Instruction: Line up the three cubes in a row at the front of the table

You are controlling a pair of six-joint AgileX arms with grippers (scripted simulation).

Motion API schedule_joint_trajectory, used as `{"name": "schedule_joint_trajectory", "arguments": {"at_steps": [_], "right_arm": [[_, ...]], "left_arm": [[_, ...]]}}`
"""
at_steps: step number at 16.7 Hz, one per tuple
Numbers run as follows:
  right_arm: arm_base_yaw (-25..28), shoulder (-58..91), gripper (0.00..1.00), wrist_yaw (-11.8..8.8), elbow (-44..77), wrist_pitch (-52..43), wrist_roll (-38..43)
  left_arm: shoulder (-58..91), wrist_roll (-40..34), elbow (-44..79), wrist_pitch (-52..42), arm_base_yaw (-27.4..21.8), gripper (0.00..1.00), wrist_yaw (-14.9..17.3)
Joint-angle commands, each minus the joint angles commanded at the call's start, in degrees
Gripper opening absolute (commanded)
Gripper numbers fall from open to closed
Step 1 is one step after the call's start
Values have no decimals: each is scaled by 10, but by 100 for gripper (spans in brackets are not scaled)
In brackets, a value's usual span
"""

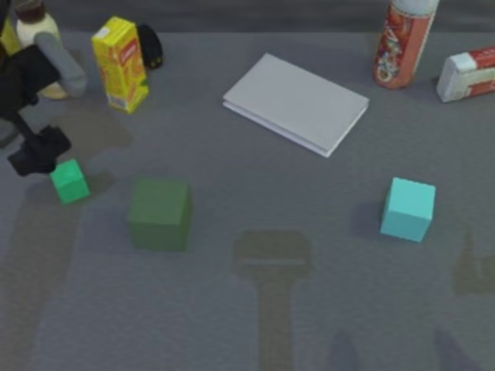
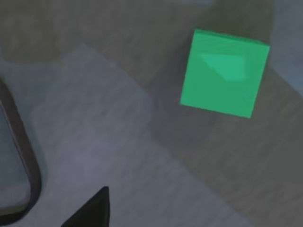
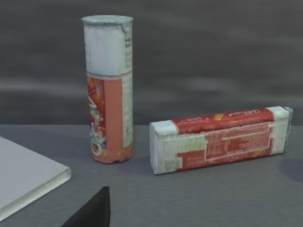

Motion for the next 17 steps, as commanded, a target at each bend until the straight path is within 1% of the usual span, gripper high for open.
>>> {"name": "schedule_joint_trajectory", "arguments": {"at_steps": [3,6,13,15,17], "right_arm": [[0,0,100,0,0,0,0],[0,0,100,0,0,0,0],[0,0,100,0,0,0,0],[0,0,100,0,0,0,0],[0,0,100,0,0,0,0]], "left_arm": [[100,46,87,-51,-3,100,1],[149,71,134,-77,-5,100,2],[153,74,136,-77,-2,100,2],[161,75,120,-56,-4,100,2],[177,75,94,-12,-4,100,2]]}}
